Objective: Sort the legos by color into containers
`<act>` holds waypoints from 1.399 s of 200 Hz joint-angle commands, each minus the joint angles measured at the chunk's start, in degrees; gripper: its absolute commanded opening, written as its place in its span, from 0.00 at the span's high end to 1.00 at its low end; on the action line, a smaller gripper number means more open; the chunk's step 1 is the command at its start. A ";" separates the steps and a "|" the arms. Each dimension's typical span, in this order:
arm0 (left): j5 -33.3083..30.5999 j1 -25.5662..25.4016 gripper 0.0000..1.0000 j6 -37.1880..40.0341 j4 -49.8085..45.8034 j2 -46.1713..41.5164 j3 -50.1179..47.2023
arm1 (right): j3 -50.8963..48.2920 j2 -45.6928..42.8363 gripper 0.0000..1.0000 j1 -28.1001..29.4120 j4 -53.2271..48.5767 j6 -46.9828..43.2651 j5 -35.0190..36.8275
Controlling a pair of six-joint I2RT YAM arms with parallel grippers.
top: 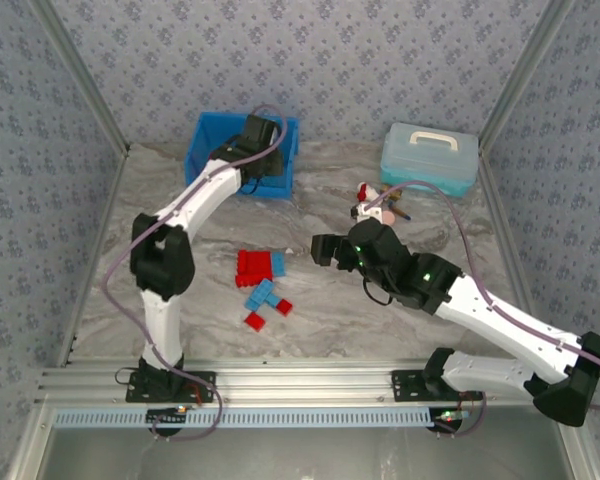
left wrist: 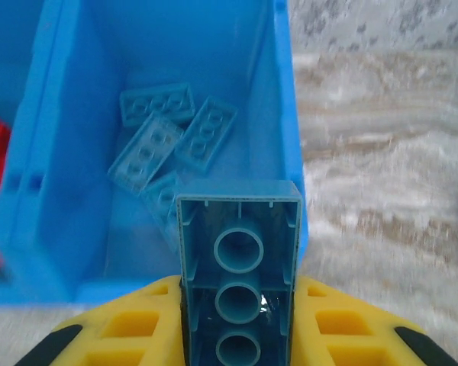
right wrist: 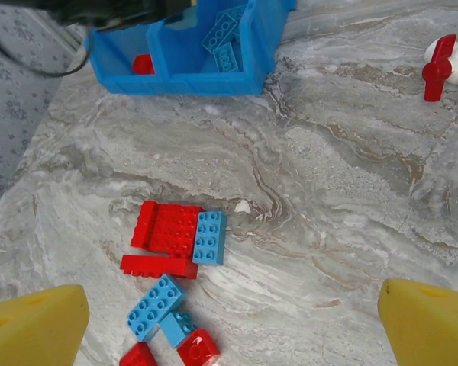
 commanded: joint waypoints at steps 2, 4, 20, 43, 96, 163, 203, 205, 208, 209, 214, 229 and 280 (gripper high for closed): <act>2.95 2.36 0.72 0.61 -5.07 7.59 11.81 | -0.75 -1.80 0.00 0.38 -1.64 1.45 2.39; 3.25 2.55 0.72 0.41 -5.44 8.32 12.85 | -0.73 -1.91 0.00 0.35 -1.72 1.45 2.45; 6.35 3.41 0.71 0.79 -7.64 14.36 20.82 | -0.71 -2.15 0.00 0.39 -1.74 1.37 2.46; 6.91 3.43 0.66 2.29 -14.59 22.52 32.63 | -0.50 -2.15 0.00 0.42 -1.88 1.10 2.31; 6.74 3.34 0.46 1.11 -16.08 23.75 33.84 | -0.22 -2.17 0.00 0.46 -2.12 1.30 2.14; 10.27 3.24 0.45 -2.24 -7.46 0.82 14.21 | 1.85 4.70 0.00 0.64 -2.90 -0.11 1.01; 14.95 3.17 0.42 1.26 -1.69 -21.90 -8.98 | 7.96 19.02 0.00 1.52 -4.03 -3.38 -2.77; 15.04 3.17 0.42 1.43 -1.59 -22.91 -10.36 | 8.15 19.62 0.00 1.60 -4.03 -3.40 -2.86; 15.22 3.17 0.41 1.76 -1.26 -24.62 -12.32 | 8.14 21.04 0.00 1.57 -4.03 -3.41 -3.11; 15.21 3.17 0.41 1.91 -1.16 -25.13 -13.01 | 9.14 21.53 0.01 1.57 -3.99 -3.44 -3.18; 15.24 3.08 0.39 2.45 -0.55 -27.86 -16.26 | 10.81 23.68 0.02 1.61 -3.90 -3.46 -3.72; 13.94 3.15 0.35 3.62 0.80 -36.29 -25.94 | 14.52 29.96 0.09 1.54 -3.51 -6.57 -6.81; 4.07 3.84 0.25 8.53 -7.13 -56.86 -43.11 | 22.56 43.53 0.00 3.10 -3.70 -2.29 -14.99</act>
